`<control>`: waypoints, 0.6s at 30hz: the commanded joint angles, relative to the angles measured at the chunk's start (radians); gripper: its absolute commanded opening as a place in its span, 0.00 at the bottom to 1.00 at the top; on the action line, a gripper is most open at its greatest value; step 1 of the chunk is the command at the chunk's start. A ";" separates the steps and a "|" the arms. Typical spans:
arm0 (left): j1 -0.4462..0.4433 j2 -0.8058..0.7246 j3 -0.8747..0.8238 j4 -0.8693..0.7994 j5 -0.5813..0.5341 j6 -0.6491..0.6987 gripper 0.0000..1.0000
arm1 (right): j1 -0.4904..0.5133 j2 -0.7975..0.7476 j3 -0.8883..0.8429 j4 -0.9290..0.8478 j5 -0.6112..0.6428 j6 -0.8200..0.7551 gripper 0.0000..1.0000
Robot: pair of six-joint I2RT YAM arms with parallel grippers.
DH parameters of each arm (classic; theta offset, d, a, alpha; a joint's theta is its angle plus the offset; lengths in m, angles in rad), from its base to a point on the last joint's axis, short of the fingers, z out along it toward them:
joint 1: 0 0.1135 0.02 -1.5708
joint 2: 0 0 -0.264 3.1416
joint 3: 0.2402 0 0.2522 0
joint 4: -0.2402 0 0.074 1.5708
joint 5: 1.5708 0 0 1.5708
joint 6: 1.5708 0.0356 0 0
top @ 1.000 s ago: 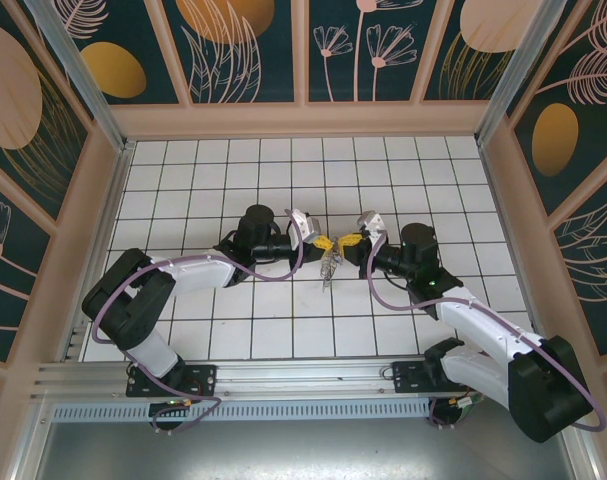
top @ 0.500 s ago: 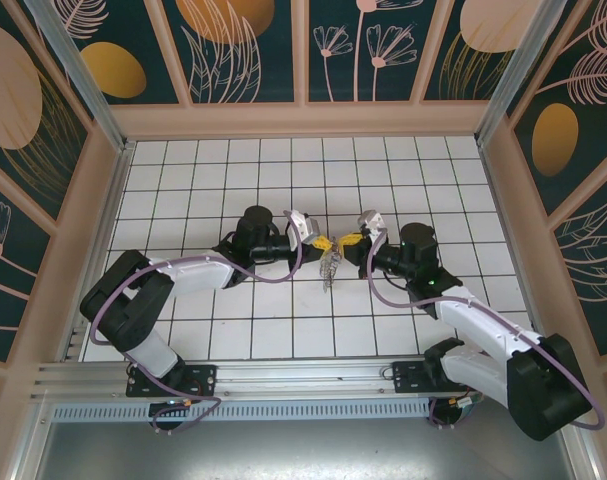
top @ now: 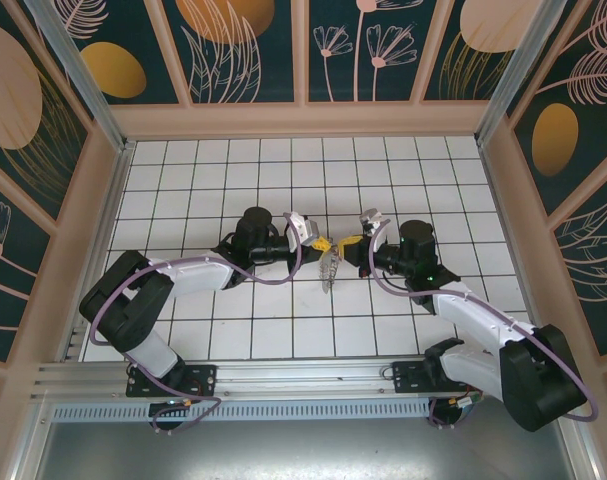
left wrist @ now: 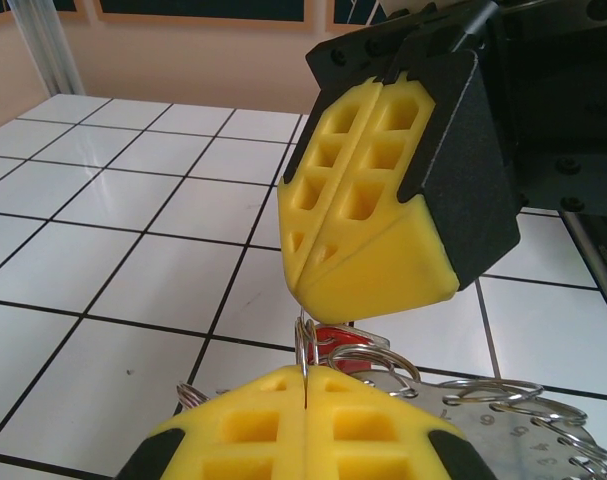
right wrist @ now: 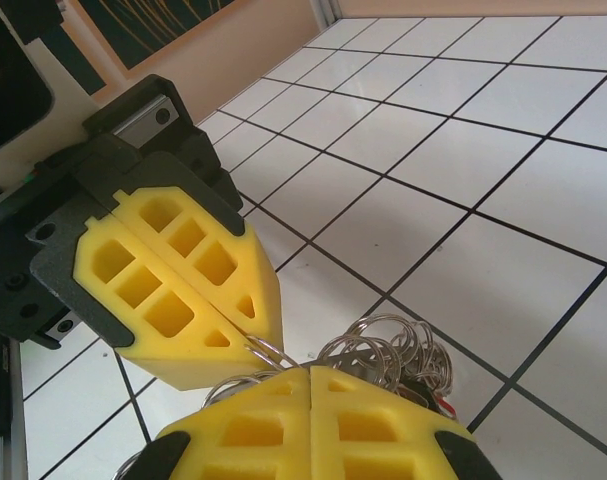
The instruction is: Put the keys on the keyring
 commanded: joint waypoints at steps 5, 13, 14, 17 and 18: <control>0.004 -0.025 -0.010 0.110 0.024 -0.005 0.00 | -0.021 0.003 0.026 0.029 0.024 0.024 0.00; 0.004 -0.004 0.005 0.026 0.034 0.009 0.03 | -0.012 -0.027 0.037 0.098 -0.068 -0.018 0.00; 0.004 0.000 0.015 0.008 0.037 0.010 0.03 | -0.012 -0.026 0.048 0.093 -0.085 -0.036 0.00; 0.003 0.000 0.019 -0.002 0.037 0.011 0.04 | -0.012 -0.021 0.075 0.072 -0.114 -0.072 0.00; 0.004 -0.002 0.020 -0.002 0.035 0.011 0.04 | -0.012 -0.020 0.081 0.070 -0.124 -0.078 0.00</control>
